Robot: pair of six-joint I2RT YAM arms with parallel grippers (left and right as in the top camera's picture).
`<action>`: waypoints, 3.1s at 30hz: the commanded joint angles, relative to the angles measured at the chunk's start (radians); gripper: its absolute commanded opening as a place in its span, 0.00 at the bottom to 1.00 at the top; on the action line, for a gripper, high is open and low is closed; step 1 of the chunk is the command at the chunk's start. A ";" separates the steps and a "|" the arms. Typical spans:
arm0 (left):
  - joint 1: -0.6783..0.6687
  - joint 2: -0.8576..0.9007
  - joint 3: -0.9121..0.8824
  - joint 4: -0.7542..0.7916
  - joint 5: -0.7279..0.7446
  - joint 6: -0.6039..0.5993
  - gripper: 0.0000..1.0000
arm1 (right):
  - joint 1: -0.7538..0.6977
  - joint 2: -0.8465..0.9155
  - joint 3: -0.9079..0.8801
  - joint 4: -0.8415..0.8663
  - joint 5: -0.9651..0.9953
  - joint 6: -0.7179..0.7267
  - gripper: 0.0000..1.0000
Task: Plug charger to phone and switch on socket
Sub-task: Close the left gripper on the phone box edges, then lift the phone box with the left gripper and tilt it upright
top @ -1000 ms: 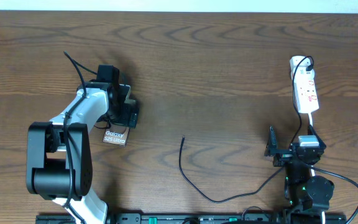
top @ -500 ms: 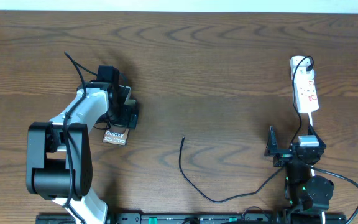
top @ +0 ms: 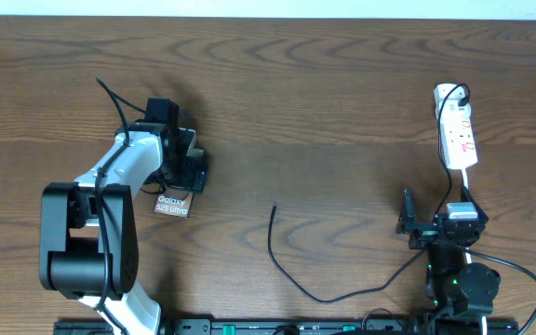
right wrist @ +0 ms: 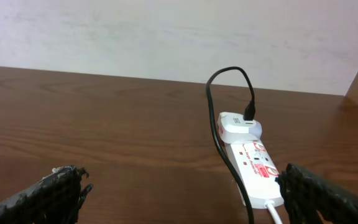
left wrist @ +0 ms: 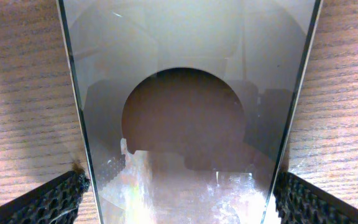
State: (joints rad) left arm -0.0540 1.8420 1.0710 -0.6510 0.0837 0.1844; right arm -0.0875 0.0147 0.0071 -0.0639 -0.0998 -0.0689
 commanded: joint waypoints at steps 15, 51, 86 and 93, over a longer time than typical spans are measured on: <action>0.003 0.034 -0.036 -0.017 0.066 0.002 0.85 | -0.004 -0.006 -0.002 -0.004 0.003 0.013 0.99; 0.003 0.034 -0.036 -0.018 0.066 0.002 0.93 | -0.004 -0.006 -0.002 -0.004 0.003 0.012 0.99; 0.002 -0.032 0.058 -0.108 0.081 -0.002 0.07 | -0.004 -0.006 -0.002 -0.004 0.004 0.012 0.99; 0.002 -0.128 0.101 -0.177 0.114 -0.025 0.07 | -0.004 -0.006 -0.002 -0.004 0.003 0.012 0.99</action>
State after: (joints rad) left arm -0.0513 1.7950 1.1175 -0.8043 0.1558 0.1799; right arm -0.0875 0.0147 0.0071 -0.0639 -0.0998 -0.0689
